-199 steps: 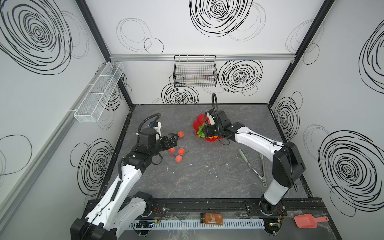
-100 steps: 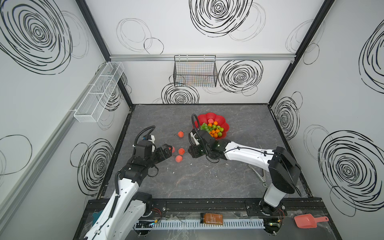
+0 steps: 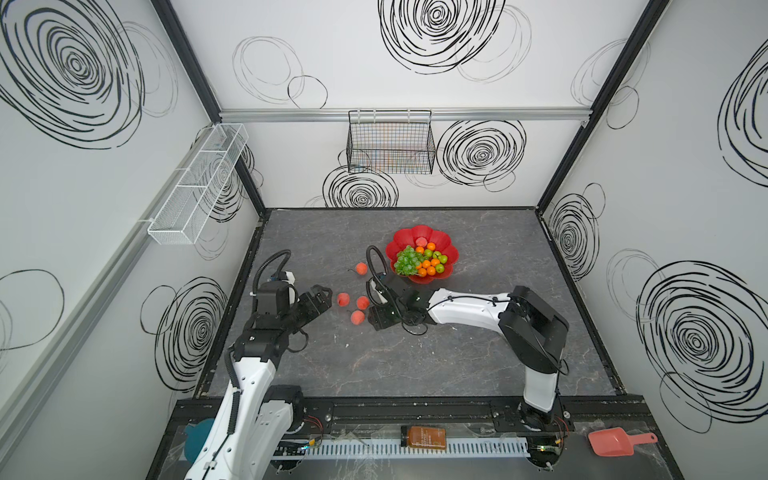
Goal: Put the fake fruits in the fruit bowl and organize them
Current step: 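Move the right gripper toward the peaches on the table, then lower the right gripper and close it on a stemmed peach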
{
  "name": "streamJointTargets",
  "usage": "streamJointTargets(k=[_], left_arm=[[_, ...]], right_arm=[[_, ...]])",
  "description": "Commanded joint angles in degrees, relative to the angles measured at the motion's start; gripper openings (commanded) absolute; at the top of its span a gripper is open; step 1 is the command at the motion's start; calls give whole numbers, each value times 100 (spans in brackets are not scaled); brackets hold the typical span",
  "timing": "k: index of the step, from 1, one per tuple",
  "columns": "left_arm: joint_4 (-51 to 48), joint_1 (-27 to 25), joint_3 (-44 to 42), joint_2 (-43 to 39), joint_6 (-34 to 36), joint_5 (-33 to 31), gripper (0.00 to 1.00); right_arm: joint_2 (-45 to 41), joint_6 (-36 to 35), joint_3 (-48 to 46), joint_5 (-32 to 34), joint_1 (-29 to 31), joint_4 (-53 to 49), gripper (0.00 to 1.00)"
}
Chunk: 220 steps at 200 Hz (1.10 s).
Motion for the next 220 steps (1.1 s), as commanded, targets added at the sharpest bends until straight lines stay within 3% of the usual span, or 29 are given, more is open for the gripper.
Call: streamJointTargets(k=[1, 37, 95, 220], left_arm=[[220, 137, -49, 62, 134, 278, 96], [240, 204, -25, 131, 190, 369, 96], [286, 300, 8, 195, 251, 486, 96], [301, 389, 45, 257, 331, 574, 96]], right_arm=[[152, 77, 285, -135, 37, 102, 73], [361, 53, 452, -261, 29, 57, 76], [661, -57, 693, -611, 173, 152, 73], [1386, -122, 1420, -594, 221, -231, 71]])
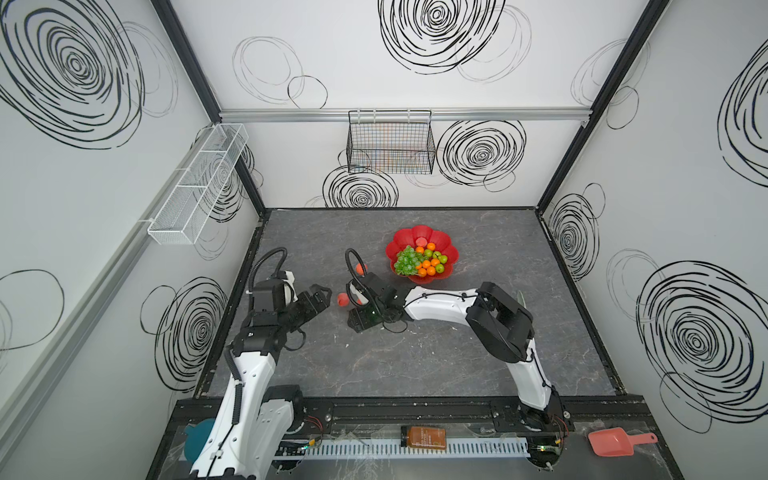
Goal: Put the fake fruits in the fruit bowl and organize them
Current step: 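Lower the right gripper and close it on a stemmed peach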
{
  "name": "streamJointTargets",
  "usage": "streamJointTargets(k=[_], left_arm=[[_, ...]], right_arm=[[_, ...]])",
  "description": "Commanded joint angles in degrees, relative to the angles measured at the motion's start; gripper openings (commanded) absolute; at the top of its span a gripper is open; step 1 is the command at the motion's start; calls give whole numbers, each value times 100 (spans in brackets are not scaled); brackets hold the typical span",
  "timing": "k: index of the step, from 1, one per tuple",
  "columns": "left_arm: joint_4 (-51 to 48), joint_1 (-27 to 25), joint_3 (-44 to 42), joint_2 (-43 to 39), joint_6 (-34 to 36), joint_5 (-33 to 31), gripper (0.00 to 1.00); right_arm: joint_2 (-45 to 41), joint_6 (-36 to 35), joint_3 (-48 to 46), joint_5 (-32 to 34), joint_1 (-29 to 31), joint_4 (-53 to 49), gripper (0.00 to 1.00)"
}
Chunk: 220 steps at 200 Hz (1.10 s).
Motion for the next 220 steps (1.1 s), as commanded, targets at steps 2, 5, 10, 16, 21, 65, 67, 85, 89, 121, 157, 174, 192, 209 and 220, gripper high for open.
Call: streamJointTargets(k=[2, 5, 10, 16, 21, 65, 67, 85, 89, 121, 157, 174, 192, 209, 220], left_arm=[[246, 57, 40, 7, 105, 50, 96], [248, 57, 43, 13, 105, 47, 96], [257, 56, 31, 11, 105, 47, 96], [255, 57, 31, 13, 105, 60, 96], [257, 59, 30, 13, 101, 63, 96], [262, 57, 30, 32, 108, 95, 96], [265, 57, 30, 32, 106, 96, 96], [268, 57, 30, 38, 105, 101, 96], [275, 57, 28, 40, 105, 101, 96], [275, 57, 32, 36, 106, 109, 96], [279, 57, 47, 43, 132, 159, 96], [303, 57, 57, 24, 156, 197, 96], [353, 47, 56, -8, 193, 298, 96], [376, 26, 83, -32, 228, 337, 96], [361, 5, 115, -39, 252, 339, 96]], right_arm=[[159, -47, 155, 58, 34, -202, 71], [168, -46, 170, 66, 34, -204, 71], [181, -51, 179, 74, 34, -211, 70], [198, -53, 193, 79, 34, -226, 70], [212, -52, 204, 89, 37, -233, 70], [386, -60, 316, 134, 34, -336, 67], [394, -61, 322, 135, 34, -338, 67], [444, -71, 345, 143, 36, -363, 64], [450, -71, 340, 141, 34, -365, 63], [393, -88, 256, 202, 41, -348, 57], [290, -97, 146, 221, 42, -315, 52], [249, -157, 148, 174, 42, -312, 50], [180, -202, 164, 183, 42, -329, 49], [101, -228, 144, 219, 47, -336, 48], [26, -246, 118, 257, 42, -339, 47]])
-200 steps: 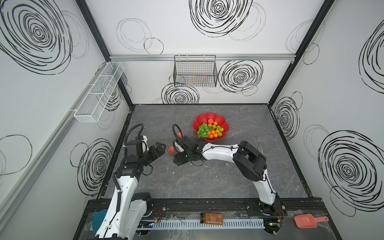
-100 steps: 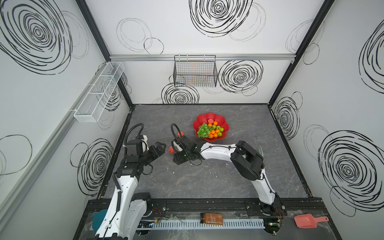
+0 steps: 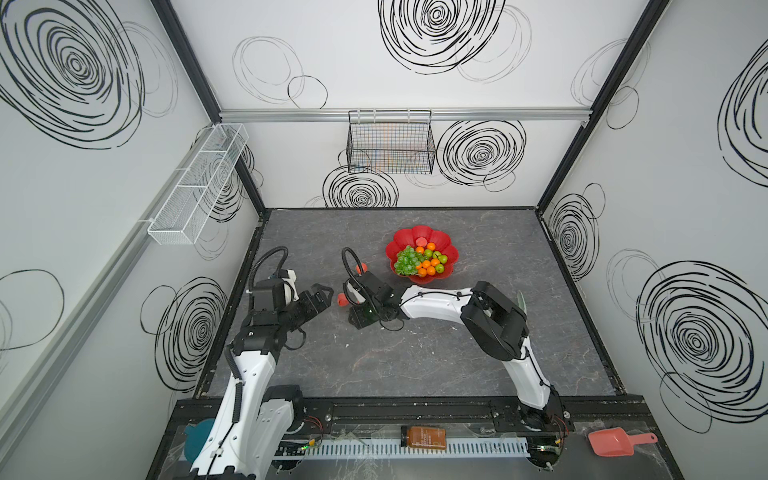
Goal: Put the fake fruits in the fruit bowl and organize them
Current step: 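Lower the right gripper and close it on a stemmed peach, then lift the peach and carry it over the red bowl with the right gripper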
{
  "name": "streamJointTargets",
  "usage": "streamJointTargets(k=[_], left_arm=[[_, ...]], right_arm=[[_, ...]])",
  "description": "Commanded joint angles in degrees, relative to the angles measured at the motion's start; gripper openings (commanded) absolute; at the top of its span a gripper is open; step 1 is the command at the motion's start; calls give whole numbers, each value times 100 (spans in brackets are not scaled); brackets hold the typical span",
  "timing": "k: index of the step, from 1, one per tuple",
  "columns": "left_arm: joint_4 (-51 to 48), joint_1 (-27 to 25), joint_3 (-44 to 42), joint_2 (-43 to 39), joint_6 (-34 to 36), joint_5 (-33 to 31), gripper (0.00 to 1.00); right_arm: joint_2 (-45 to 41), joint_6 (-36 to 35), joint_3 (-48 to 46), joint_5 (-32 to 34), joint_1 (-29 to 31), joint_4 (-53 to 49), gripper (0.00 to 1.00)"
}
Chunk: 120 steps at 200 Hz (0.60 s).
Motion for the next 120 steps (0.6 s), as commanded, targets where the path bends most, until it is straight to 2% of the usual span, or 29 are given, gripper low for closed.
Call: streamJointTargets(k=[1, 40, 72, 120], left_arm=[[261, 5, 117, -69, 155, 134, 96], [342, -191, 205, -110, 133, 86, 96], [505, -574, 234, -144, 69, -48, 96], [993, -1789, 127, -167, -174, -685, 96]], right_arm=[[-224, -95, -154, 123, 42, -276, 47], [-610, -119, -374, 107, 51, -71, 43], [-1085, -150, -727, 110, 56, 39, 43], [-2031, -147, -1852, 269, 4, 335, 43]])
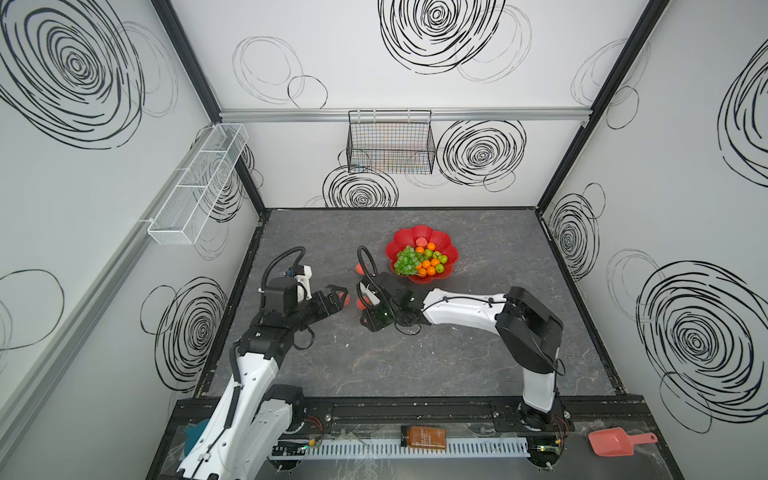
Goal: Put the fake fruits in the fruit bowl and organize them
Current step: 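Lift the peach and carry it over the red bowl with the right gripper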
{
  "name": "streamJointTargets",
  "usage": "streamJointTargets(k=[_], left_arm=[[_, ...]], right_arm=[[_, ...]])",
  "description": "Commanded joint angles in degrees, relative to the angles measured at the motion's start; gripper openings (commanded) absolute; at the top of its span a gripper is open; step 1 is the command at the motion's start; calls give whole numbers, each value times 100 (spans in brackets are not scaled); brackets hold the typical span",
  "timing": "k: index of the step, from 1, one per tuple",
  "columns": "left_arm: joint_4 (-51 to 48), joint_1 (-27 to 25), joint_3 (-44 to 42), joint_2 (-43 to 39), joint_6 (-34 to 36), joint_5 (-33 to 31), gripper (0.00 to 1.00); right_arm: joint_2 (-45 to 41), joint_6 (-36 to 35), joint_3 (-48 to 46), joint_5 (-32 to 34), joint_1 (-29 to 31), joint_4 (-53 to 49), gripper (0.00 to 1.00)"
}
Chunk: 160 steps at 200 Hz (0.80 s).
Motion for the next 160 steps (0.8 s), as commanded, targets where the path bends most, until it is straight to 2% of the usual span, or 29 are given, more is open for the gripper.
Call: streamJointTargets(k=[1, 61, 99, 160], left_arm=[[603, -539, 98, -46, -147, -414, 96], [1198, -2004, 233, 545, -246, -1014, 96], [1512, -2510, 309, 858, -276, -1158, 96], [2119, -3134, 743, 1688, -217, -1206, 96]], right_arm=[[-435, -47, -414, 190, 1, 180, 43], [-1313, 95, -1181, 198, -377, 289, 43], [-1887, 165, -1635, 172, -795, 287, 43], [-2782, 97, -1905, -4, -1942, -26, 42]])
